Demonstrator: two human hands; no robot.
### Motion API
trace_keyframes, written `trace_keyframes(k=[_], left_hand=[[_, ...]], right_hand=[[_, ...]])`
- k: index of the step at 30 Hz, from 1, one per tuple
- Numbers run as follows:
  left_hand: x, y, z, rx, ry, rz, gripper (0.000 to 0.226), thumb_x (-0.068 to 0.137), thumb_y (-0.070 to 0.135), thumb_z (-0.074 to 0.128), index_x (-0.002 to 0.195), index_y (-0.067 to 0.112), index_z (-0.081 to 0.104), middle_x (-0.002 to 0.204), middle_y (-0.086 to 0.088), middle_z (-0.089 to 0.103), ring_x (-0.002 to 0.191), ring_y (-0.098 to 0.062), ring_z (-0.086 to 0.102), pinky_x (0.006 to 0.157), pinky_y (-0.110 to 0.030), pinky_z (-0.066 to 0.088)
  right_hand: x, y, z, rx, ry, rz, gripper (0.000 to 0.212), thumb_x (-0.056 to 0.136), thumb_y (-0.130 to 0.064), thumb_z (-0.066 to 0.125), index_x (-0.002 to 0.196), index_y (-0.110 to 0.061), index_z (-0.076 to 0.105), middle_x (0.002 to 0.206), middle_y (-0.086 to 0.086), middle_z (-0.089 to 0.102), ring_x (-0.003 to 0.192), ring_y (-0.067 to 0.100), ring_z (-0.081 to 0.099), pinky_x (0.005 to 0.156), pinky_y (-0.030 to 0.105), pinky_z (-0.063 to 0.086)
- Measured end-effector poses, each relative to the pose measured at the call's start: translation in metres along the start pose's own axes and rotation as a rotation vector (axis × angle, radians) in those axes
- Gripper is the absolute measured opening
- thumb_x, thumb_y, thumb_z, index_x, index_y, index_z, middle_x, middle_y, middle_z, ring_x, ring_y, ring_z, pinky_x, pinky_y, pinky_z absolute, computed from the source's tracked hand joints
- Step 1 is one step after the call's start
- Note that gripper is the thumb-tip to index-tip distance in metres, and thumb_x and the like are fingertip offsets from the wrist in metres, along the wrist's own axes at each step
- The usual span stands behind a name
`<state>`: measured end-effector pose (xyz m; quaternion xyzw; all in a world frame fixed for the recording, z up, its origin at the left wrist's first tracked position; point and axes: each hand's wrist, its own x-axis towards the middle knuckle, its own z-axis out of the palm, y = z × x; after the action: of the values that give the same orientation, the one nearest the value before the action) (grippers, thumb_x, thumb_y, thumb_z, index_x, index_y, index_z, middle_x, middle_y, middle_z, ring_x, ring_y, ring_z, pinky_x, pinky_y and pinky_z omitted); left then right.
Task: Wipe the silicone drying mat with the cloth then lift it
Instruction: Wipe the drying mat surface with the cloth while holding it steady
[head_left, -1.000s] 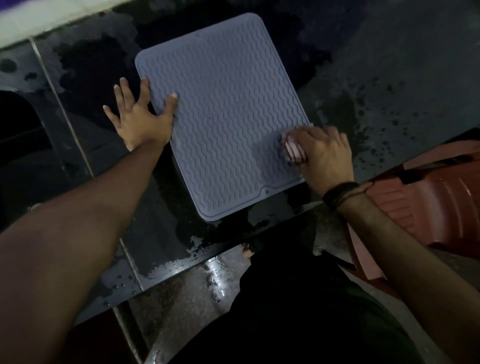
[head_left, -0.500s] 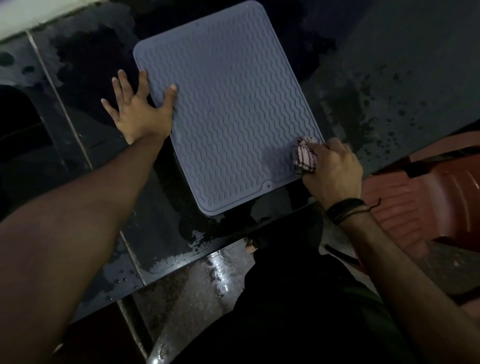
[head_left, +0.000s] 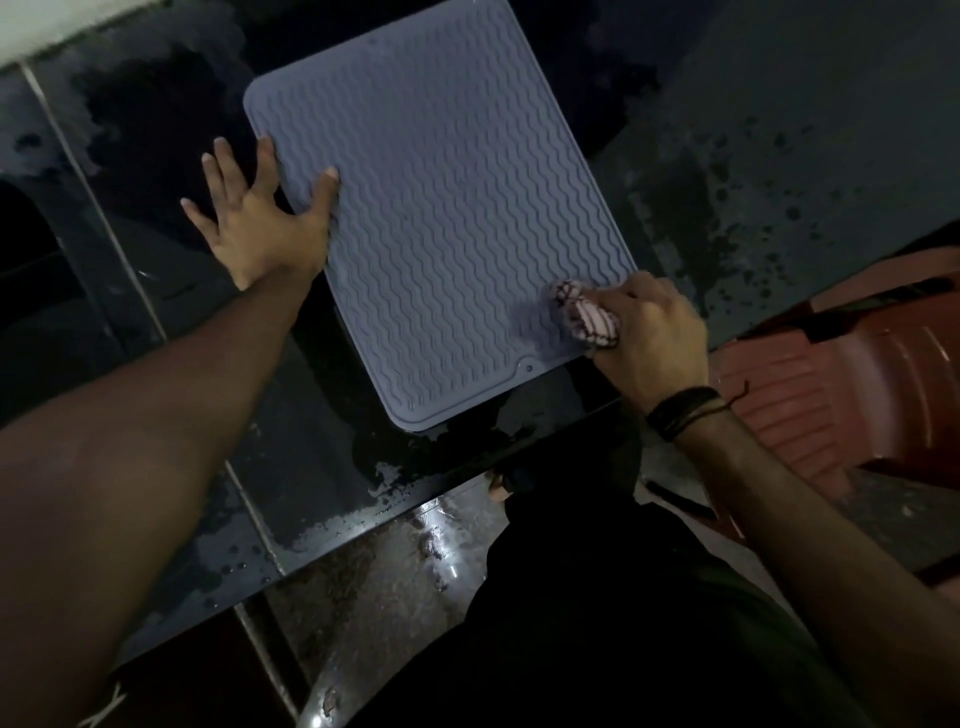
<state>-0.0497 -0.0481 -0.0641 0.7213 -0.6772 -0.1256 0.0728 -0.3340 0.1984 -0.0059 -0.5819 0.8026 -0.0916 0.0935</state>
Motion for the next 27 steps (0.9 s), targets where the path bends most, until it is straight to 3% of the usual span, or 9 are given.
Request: trace_keyframes(k=[2,9,15,25,27], left_hand=[[-0.001,0.001,-0.001,0.0,-0.002,0.004,0.094,0.083,0.092,0.026,0.159,0.037,0.027,0.171,-0.004,0.011,0.158,-0.022,0.003,0.124,-0.059,-0.004],[0.001,0.0,0.002,0.0,0.013,0.014,0.092,0.084,0.091,0.026,0.158,0.036,0.029,0.171,-0.005,0.011,0.158,-0.022,0.003,0.124,-0.059,-0.004],[0.001,-0.001,0.002,0.0,0.007,0.018,0.09,0.085,0.09,0.026,0.158,0.037,0.028,0.171,-0.004,0.01,0.158,-0.021,0.002,0.124,-0.059,-0.003],[0.001,-0.002,0.003,-0.015,-0.004,0.009,0.091,0.085,0.09,0.025,0.159,0.037,0.027,0.171,-0.003,0.008,0.158,-0.019,0.0,0.124,-0.057,-0.006],[0.001,-0.002,0.002,-0.018,-0.007,0.013,0.091,0.086,0.09,0.025,0.159,0.037,0.027,0.171,-0.003,0.008,0.158,-0.019,0.0,0.124,-0.057,-0.006]], right_hand=[[0.004,0.008,-0.004,-0.02,-0.009,0.026,0.028,0.075,-0.024,0.071,0.103,-0.019,0.073,0.089,0.01,0.06,0.082,0.034,0.057,0.066,0.039,0.048],[0.065,-0.004,-0.004,-0.026,0.077,0.082,0.035,0.073,-0.024,0.073,0.107,-0.016,0.07,0.095,0.012,0.061,0.088,0.032,0.056,0.066,0.034,0.043],[0.141,-0.024,0.009,0.044,0.055,0.036,0.044,0.076,-0.041,0.075,0.114,-0.02,0.068,0.103,0.01,0.061,0.095,0.028,0.056,0.076,0.036,0.049],[0.106,-0.007,0.004,0.01,0.055,0.002,0.04,0.075,-0.047,0.072,0.101,-0.016,0.07,0.092,0.01,0.062,0.084,0.029,0.059,0.063,0.034,0.047],[0.127,-0.015,0.002,0.038,0.083,0.006,0.045,0.077,-0.054,0.062,0.099,-0.015,0.07,0.093,0.01,0.062,0.083,0.029,0.059,0.062,0.033,0.045]])
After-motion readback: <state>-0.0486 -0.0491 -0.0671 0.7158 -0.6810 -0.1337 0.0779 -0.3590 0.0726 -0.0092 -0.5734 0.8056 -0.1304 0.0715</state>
